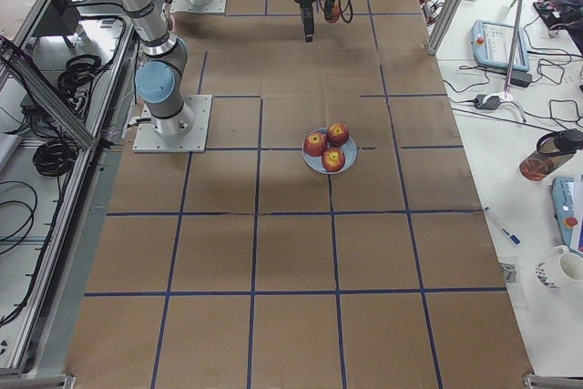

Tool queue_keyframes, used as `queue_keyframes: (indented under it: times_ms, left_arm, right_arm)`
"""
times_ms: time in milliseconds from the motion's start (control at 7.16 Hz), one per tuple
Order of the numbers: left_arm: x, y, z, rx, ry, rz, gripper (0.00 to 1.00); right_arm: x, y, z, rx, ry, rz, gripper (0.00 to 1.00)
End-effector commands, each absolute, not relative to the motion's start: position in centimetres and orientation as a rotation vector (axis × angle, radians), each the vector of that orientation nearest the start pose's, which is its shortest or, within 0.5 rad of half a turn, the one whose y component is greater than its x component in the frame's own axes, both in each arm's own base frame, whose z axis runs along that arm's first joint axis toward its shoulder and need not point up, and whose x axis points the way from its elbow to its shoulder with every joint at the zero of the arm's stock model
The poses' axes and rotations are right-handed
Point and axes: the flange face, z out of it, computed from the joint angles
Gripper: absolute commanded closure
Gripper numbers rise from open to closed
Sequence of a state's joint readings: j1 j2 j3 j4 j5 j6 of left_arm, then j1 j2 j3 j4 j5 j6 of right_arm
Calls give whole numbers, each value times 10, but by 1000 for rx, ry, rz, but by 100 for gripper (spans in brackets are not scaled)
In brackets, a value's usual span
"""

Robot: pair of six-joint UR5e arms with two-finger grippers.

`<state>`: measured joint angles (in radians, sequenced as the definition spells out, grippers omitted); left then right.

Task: Transfer apple from basket to plate
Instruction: 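Lift the apple with the left gripper and carry it toward the table center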

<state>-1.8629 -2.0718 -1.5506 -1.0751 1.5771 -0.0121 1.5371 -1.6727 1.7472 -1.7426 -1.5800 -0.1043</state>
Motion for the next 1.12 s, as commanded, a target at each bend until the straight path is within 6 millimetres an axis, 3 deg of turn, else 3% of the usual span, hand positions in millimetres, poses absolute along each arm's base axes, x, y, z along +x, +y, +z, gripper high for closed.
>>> queue_keyframes:
  times_ms: [0,559,978]
  left_arm:
    - [-388,-586,216,480,3091,2,42]
    - [-382,-557,194,502,3091,-6,42]
    - [-380,-552,186,503,3098,-19,36]
  right_arm:
    - [117,-461,467,-111,3152,-154,0]
    - [117,-461,466,-111,3152,-151,0]
    - [117,-461,467,-111,3152,-154,0]
